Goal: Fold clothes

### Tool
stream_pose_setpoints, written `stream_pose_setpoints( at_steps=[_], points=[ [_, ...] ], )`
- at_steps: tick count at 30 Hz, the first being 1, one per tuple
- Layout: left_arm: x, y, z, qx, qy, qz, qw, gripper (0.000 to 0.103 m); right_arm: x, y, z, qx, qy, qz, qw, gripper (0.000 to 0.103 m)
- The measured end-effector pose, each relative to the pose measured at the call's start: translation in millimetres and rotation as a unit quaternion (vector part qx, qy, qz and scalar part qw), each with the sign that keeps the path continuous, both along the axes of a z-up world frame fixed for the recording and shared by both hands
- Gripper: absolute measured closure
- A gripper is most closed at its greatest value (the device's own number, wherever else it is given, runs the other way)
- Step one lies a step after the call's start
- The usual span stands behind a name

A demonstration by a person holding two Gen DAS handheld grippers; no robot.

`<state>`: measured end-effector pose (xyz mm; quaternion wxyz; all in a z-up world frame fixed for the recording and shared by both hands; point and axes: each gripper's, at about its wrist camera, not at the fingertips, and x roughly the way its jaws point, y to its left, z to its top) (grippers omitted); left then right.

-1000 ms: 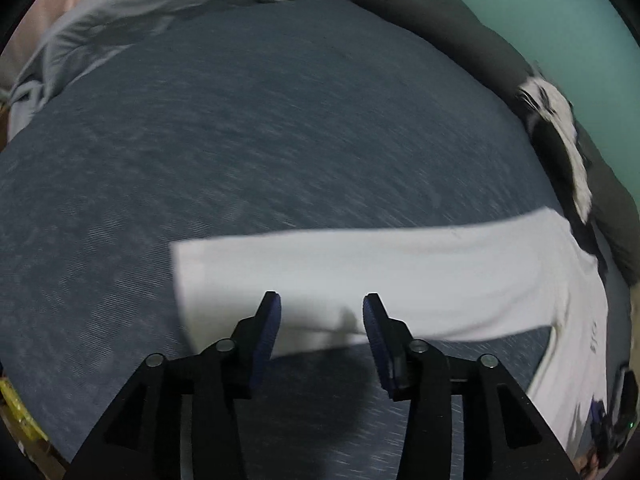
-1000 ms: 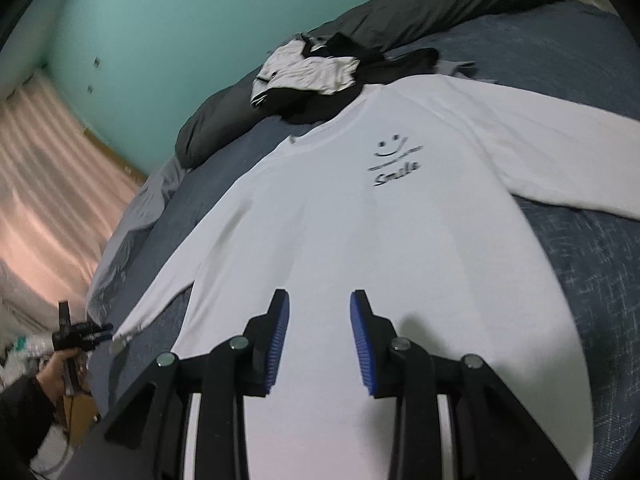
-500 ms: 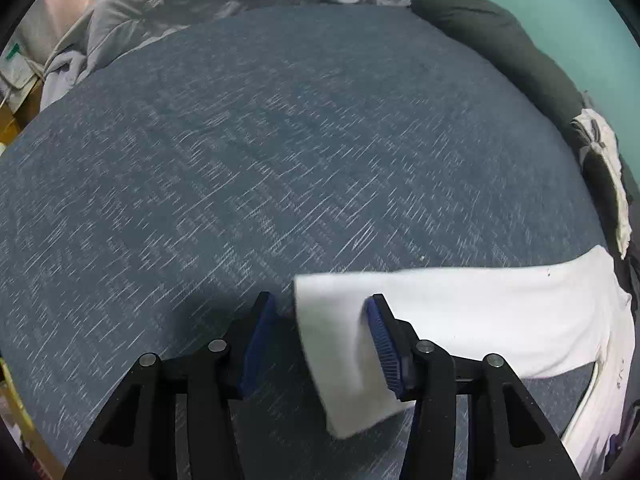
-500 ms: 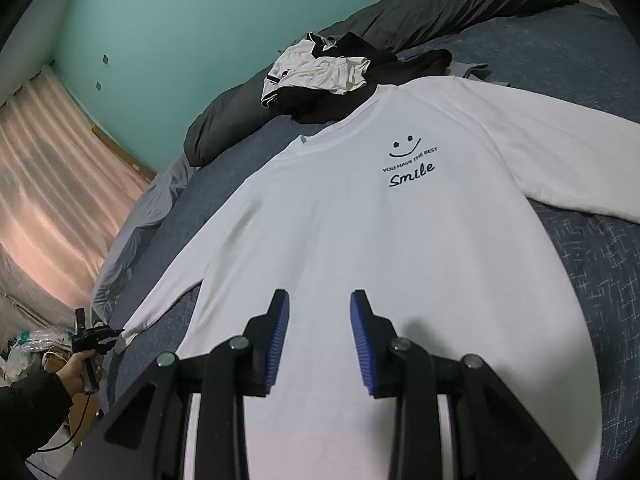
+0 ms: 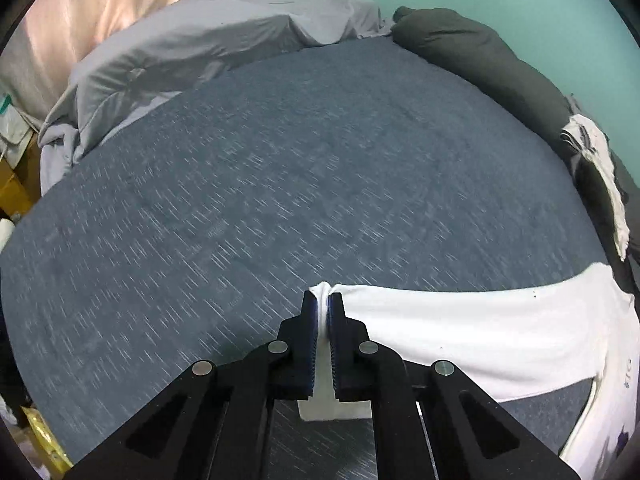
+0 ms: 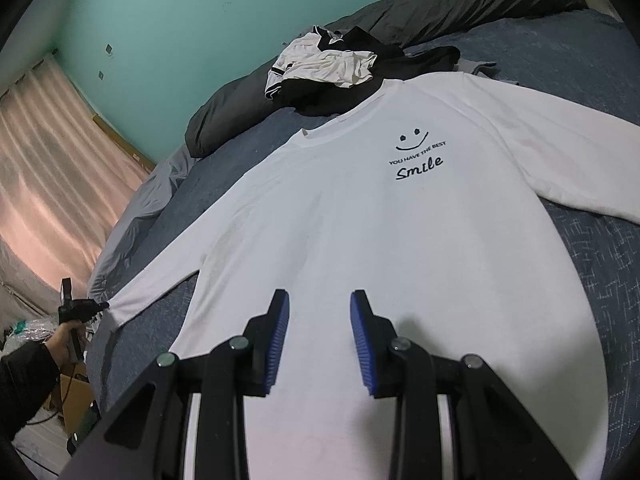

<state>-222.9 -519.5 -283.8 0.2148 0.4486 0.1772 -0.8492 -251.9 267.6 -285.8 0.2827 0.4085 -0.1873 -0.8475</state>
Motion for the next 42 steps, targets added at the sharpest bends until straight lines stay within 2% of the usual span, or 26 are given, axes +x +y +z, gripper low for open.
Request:
stream_pose_setpoints(
  at_steps=[7,14,17,18,19,21,28,30,32,33,37,42],
  points=[
    [-37.7,-4.7,-14.6,-0.002,-0.029,0.001,0.9996,0.097,0.8,-3.0,-1.8,0.009,0.001,0.005,1.000,0.072],
    [-50.4,-11.9,-20.6,0.026,-0.034,0.009,0.9991,0.093,1.1,-4.3,-4.8,0.015,0.000,0.007,1.000,0.072],
    [-41.2,-11.3,-13.6,0.038,-0.020,0.008,0.9990,0.089,2.1,-5.5,-4.2,0.015,0.000,0.009,1.000,0.072],
    [-36.0,-11.9,-11.4,0.044,-0.016,0.009,0.9989,0.084,2.8,-6.0,-3.0,0.014,0.002,0.010,1.000,0.072],
    [-30.5,-12.7,-9.5,0.052,-0.011,0.009,0.9985,0.074,3.5,-6.6,-1.8,0.013,0.003,0.011,1.000,0.072],
    [-17.1,-11.9,-8.2,0.055,-0.014,0.011,0.9983,0.063,5.0,-7.2,1.4,0.011,0.007,0.013,1.000,0.072],
    [13.2,-13.8,-26.7,0.102,-0.009,0.006,0.9947,0.062,7.6,-5.4,9.0,0.001,0.016,0.011,1.000,0.072],
    [14.9,-10.8,-32.9,0.111,-0.010,0.000,0.9938,0.063,7.4,-4.7,9.3,0.000,0.016,0.009,1.000,0.072],
    [16.5,-7.8,-39.0,0.120,-0.012,-0.006,0.9927,0.094,6.4,-3.9,9.1,-0.001,0.015,0.007,1.000,0.072],
    [16.9,-5.8,-39.7,0.118,-0.014,-0.008,0.9929,0.100,5.9,-3.6,8.8,-0.002,0.014,0.005,1.000,0.072],
    [21.9,-0.6,-29.9,0.102,-0.010,-0.012,0.9947,0.100,5.0,-2.9,9.0,-0.005,0.013,0.003,1.000,0.072],
    [38.1,-5.8,-21.1,0.101,-0.021,0.000,0.9946,0.100,7.1,-3.1,14.6,-0.008,0.021,0.006,1.000,0.072]
  ],
)
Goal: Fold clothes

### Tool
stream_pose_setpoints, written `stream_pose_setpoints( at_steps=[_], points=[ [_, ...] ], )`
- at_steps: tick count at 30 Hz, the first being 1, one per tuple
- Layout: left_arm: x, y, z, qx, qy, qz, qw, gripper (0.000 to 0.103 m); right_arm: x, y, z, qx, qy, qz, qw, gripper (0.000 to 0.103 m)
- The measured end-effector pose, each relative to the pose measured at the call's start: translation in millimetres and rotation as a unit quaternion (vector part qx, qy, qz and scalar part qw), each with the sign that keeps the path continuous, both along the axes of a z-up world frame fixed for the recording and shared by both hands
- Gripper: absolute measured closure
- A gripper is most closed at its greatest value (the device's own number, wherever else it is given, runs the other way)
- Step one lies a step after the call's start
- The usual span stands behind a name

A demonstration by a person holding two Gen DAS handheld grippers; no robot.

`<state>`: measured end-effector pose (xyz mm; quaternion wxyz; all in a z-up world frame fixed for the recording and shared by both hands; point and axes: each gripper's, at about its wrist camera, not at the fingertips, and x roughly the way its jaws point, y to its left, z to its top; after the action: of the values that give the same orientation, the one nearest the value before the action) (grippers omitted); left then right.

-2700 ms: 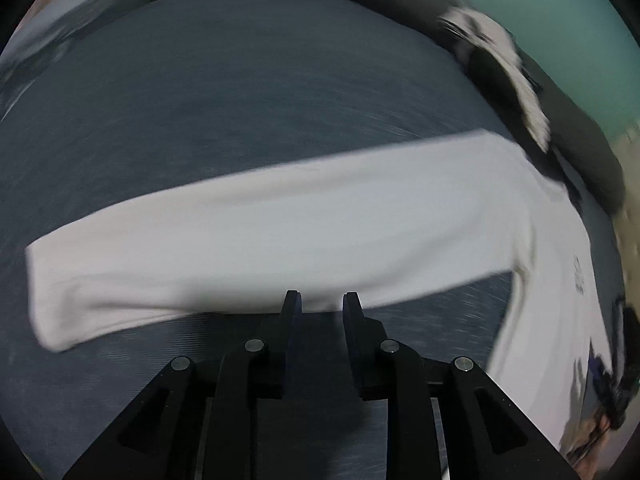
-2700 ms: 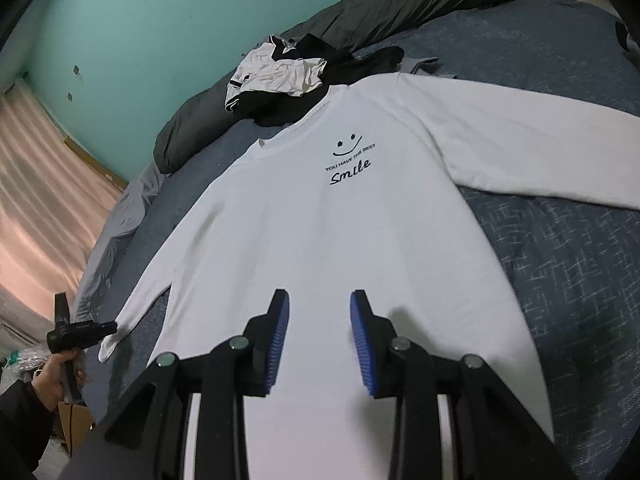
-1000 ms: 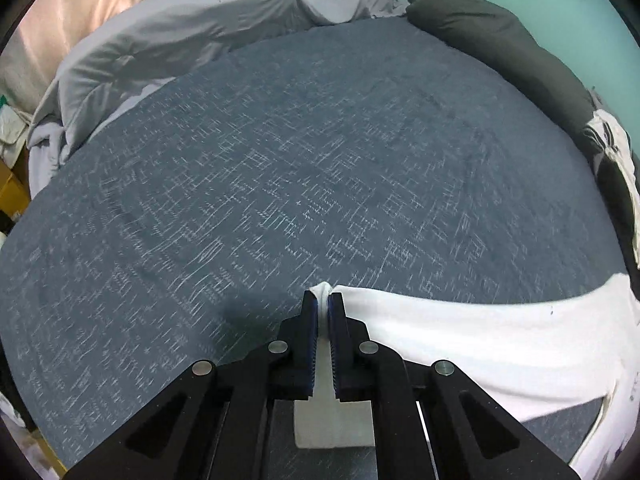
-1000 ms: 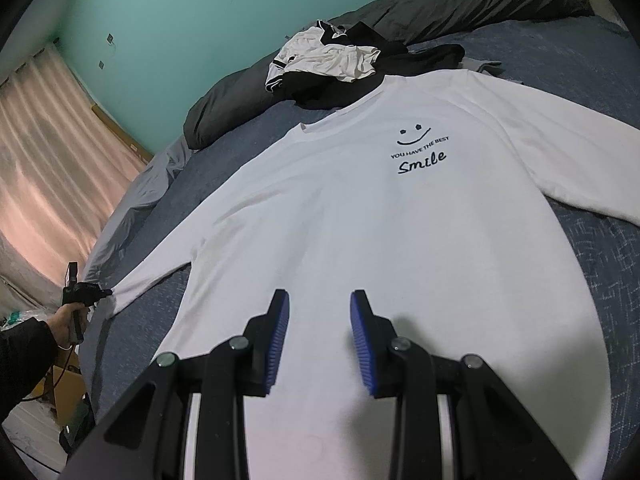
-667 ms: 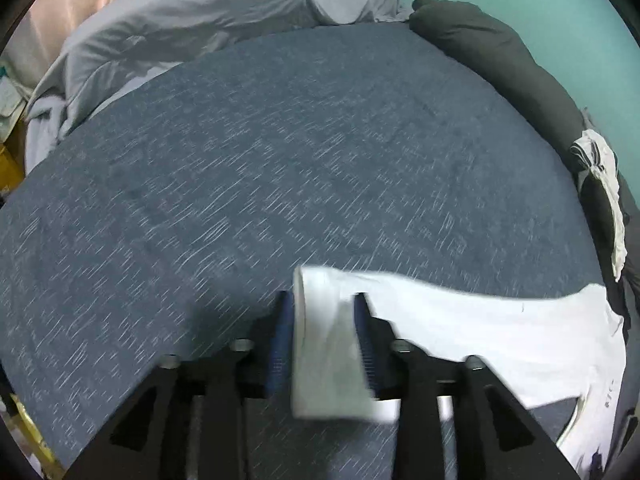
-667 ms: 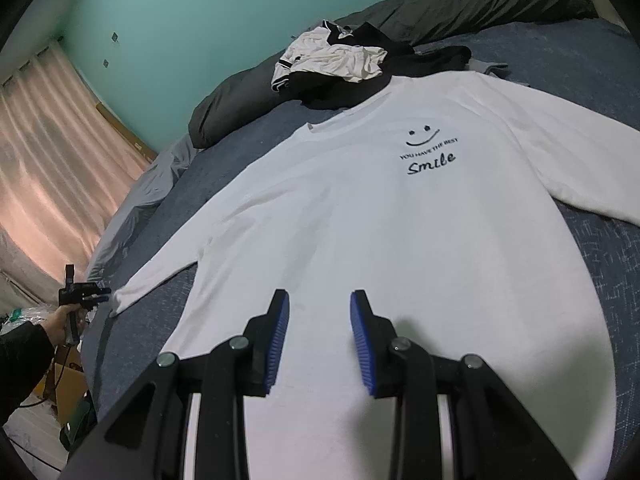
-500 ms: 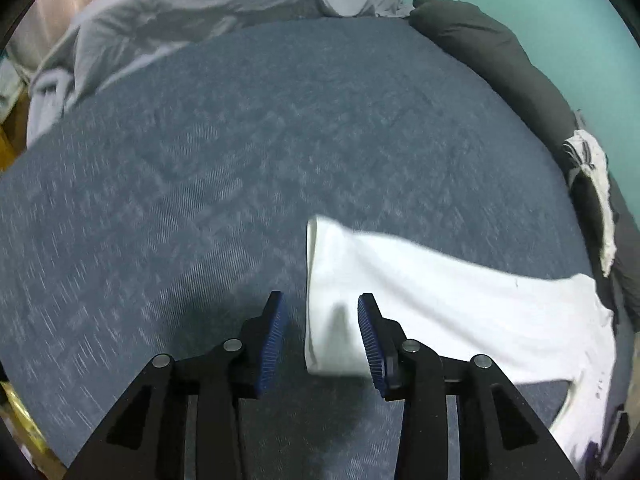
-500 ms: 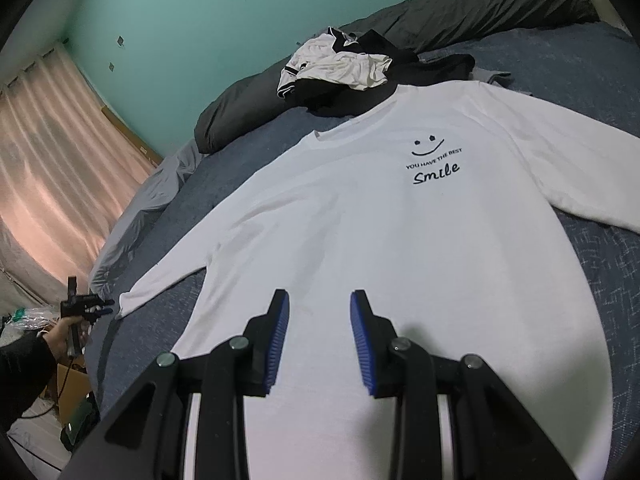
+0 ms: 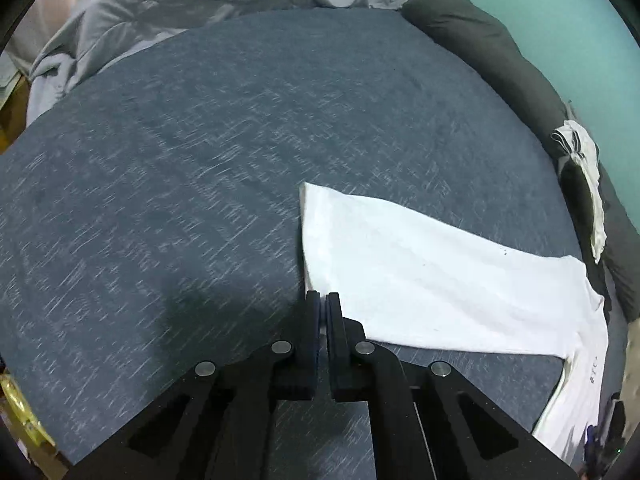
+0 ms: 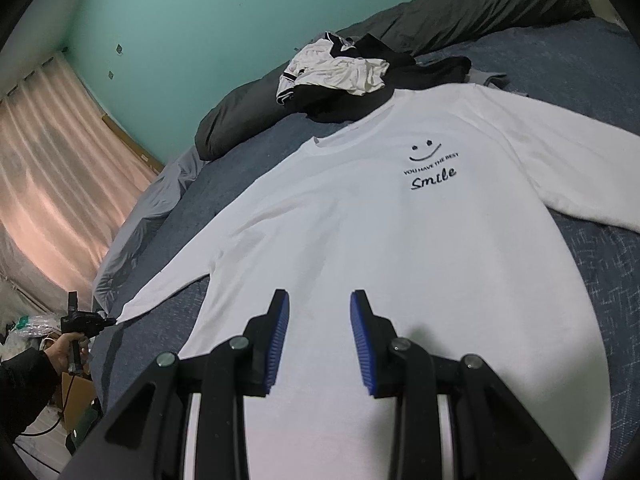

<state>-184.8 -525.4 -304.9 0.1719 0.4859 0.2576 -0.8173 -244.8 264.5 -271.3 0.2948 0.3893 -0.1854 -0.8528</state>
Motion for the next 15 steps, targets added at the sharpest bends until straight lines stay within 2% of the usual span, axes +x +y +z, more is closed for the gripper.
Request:
stream_pose_setpoints(
  at_steps=[5,9,13,15],
  points=[
    [10.6,5.7,-18.8,0.001,-0.035,-0.001,0.9994,0.100,0.6,1.7,2.5,-0.003,0.003,-0.001,1.000,0.072],
    [9.3,12.7,-20.2,-0.008,-0.050,0.004,0.9987,0.098,0.7,1.8,3.5,-0.004,0.004,-0.003,1.000,0.072],
    [14.6,24.0,0.9,-0.035,-0.039,0.024,0.9983,0.097,-0.1,2.9,4.6,-0.011,0.004,-0.001,1.000,0.072],
    [10.0,42.5,10.2,-0.043,-0.031,0.006,0.9986,0.097,-0.3,3.0,4.1,-0.013,0.002,0.001,1.000,0.072]
  ],
)
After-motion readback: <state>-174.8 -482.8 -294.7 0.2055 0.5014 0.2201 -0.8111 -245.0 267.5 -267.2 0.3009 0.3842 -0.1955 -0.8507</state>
